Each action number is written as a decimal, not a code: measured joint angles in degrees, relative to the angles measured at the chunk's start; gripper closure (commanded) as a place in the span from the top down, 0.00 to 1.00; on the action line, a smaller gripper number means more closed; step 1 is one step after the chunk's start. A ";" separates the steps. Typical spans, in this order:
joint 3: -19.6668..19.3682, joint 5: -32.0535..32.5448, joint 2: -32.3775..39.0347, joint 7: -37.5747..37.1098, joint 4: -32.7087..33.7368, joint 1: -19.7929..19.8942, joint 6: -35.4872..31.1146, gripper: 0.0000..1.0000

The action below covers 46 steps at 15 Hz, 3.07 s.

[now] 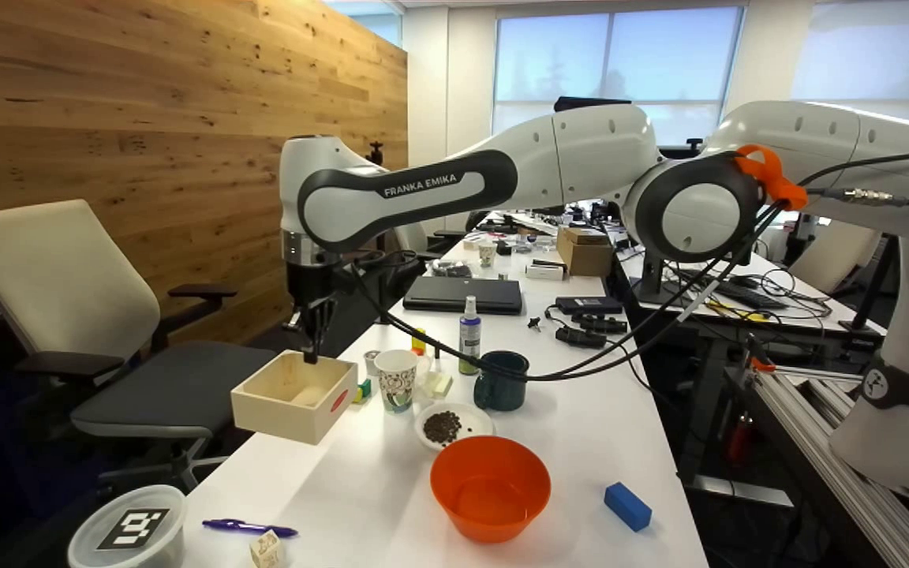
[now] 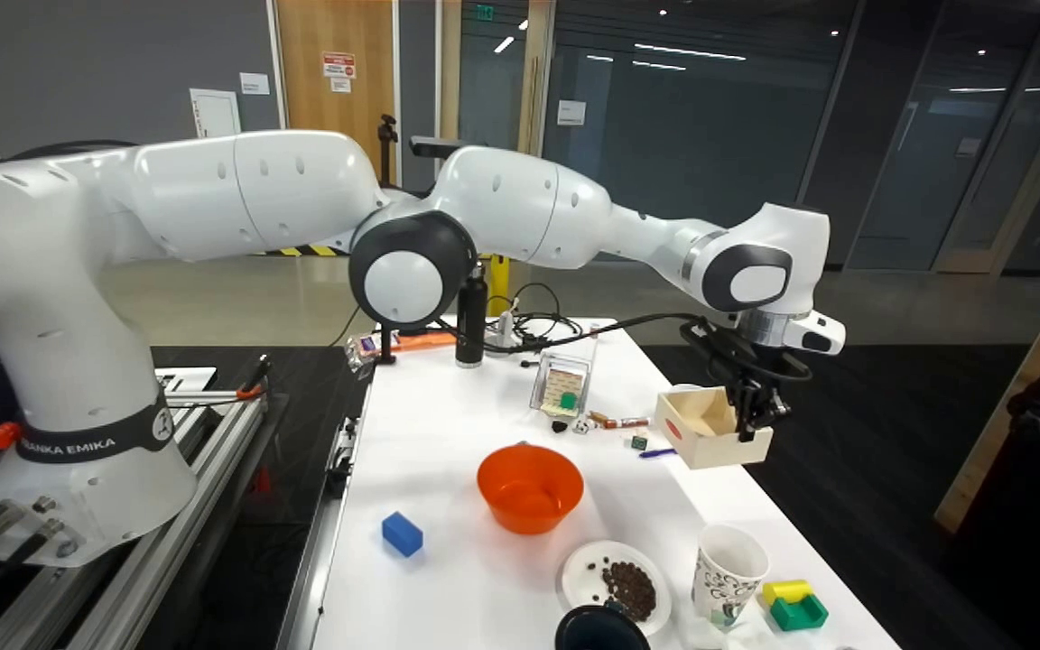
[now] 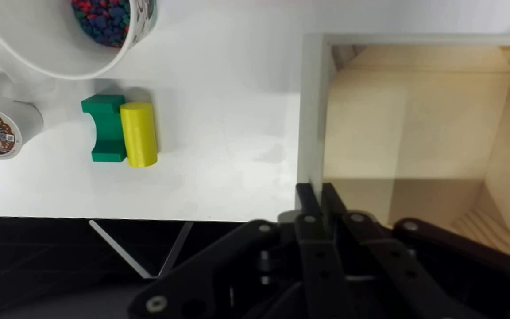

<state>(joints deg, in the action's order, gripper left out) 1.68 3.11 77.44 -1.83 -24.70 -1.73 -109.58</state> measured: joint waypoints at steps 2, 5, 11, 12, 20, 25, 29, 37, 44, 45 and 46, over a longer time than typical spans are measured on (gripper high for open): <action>-0.46 0.02 -0.02 0.00 -0.07 -0.18 -0.06 0.02; -1.65 0.06 -0.45 -0.21 -0.07 -1.07 0.01 0.02; -2.45 0.06 -1.68 -4.56 -0.07 -4.62 1.85 0.02; -2.44 0.06 -1.75 -5.68 -0.07 -5.26 2.29 0.02; -2.44 0.03 -1.76 -16.41 -0.26 -7.09 7.07 0.02; -2.45 0.03 -1.83 -19.06 -0.09 -7.04 7.16 0.06; -2.64 0.06 -1.82 -19.09 -0.28 -7.10 7.12 0.02; -6.31 0.08 -2.62 -21.09 -0.10 -4.96 7.12 0.02; -6.98 -0.09 -5.64 -27.03 0.01 1.82 7.12 0.02; -6.91 -0.35 -5.87 -28.62 0.01 2.42 7.12 0.02; -6.85 -0.71 -6.01 -30.39 0.01 2.76 7.12 0.02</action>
<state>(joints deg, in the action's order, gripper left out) -5.17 2.40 71.43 -32.22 -24.69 1.03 -102.46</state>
